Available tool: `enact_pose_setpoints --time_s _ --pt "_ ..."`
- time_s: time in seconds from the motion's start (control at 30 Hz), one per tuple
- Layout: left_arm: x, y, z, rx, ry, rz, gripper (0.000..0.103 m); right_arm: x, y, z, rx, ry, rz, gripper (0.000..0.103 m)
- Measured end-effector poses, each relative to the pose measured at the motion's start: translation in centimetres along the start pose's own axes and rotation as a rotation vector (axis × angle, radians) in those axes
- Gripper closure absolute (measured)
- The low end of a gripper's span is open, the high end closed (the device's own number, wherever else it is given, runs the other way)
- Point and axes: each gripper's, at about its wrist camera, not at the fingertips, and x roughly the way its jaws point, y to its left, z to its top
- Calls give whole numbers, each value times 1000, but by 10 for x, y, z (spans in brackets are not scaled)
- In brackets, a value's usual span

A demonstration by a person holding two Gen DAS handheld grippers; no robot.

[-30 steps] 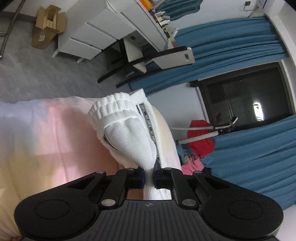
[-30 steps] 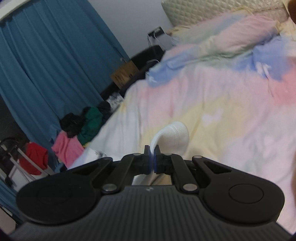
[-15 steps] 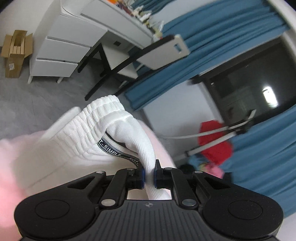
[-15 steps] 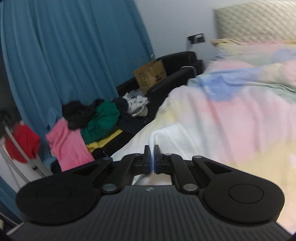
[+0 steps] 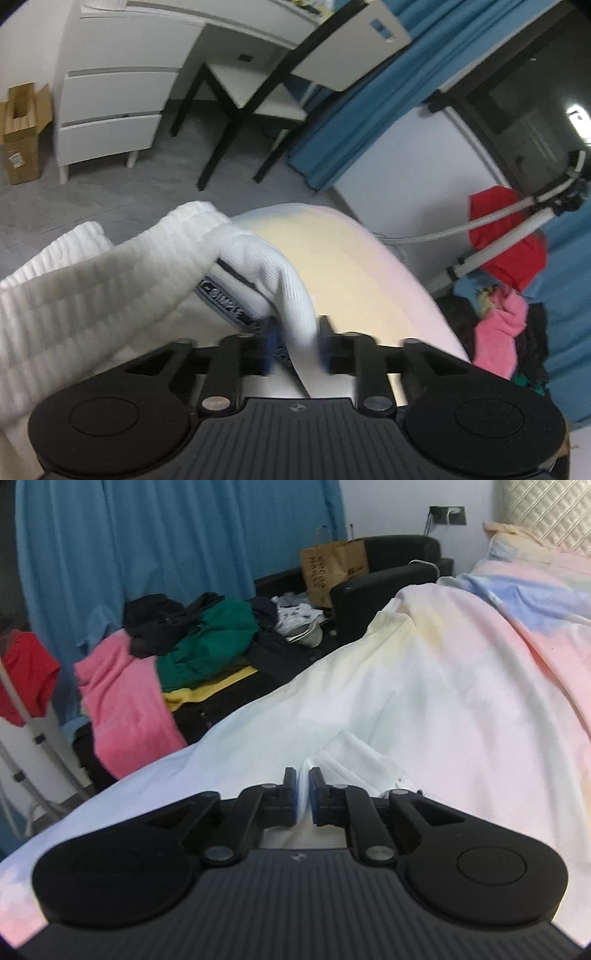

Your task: Fold clothes

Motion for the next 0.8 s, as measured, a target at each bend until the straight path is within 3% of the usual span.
enact_pose_setpoints --time_s 0.07,0.13,0.3,0.47,0.6,0.8 --pt "-14 -2 -3 35 -30 -7 41 -16 -12 2 30 1 39 74" --pt "-33 -6 -9 89 -68 -15 33 -36 -27 0 68 18 90 59" --pt "-91 7 -41 95 -69 -91 25 -101 -61 -28 142 57 203 58" --pt "-148 43 -79 26 -35 -115 21 -156 -106 -65 356 129 313 57" --pt "-168 76 -101 -111 39 -119 20 -174 -139 -99 526 231 373 57" --pt "-161 111 -114 -291 112 -134 21 -161 -146 -118 622 422 490 57"
